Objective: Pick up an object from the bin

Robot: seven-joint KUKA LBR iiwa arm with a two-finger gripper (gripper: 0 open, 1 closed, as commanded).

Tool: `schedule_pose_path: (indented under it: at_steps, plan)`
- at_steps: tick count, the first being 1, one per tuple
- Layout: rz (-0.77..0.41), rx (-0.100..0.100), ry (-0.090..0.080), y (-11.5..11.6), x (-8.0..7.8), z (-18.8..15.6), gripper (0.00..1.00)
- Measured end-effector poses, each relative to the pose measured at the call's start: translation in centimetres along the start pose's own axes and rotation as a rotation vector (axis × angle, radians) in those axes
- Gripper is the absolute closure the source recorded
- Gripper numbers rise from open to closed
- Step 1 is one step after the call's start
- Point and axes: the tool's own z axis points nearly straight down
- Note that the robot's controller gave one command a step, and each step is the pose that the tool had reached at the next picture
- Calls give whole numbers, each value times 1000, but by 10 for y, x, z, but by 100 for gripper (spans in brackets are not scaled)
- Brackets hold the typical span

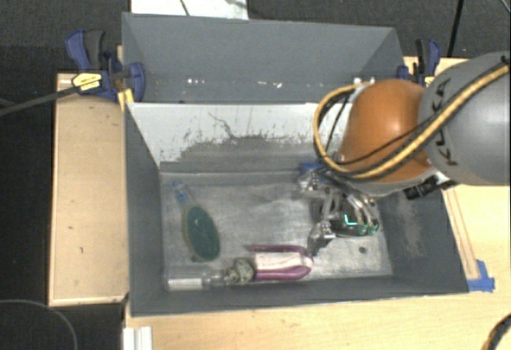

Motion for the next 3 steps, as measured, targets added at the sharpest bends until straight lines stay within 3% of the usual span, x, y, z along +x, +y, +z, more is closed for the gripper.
schedule_pose_path:
  at_steps: [1,2,3]
  plan:
    - [-88,0,-14,42,30,65,0]
    - [-82,1,7,41,35,64,100]
    - [-31,-1,-14,53,22,-69,100]
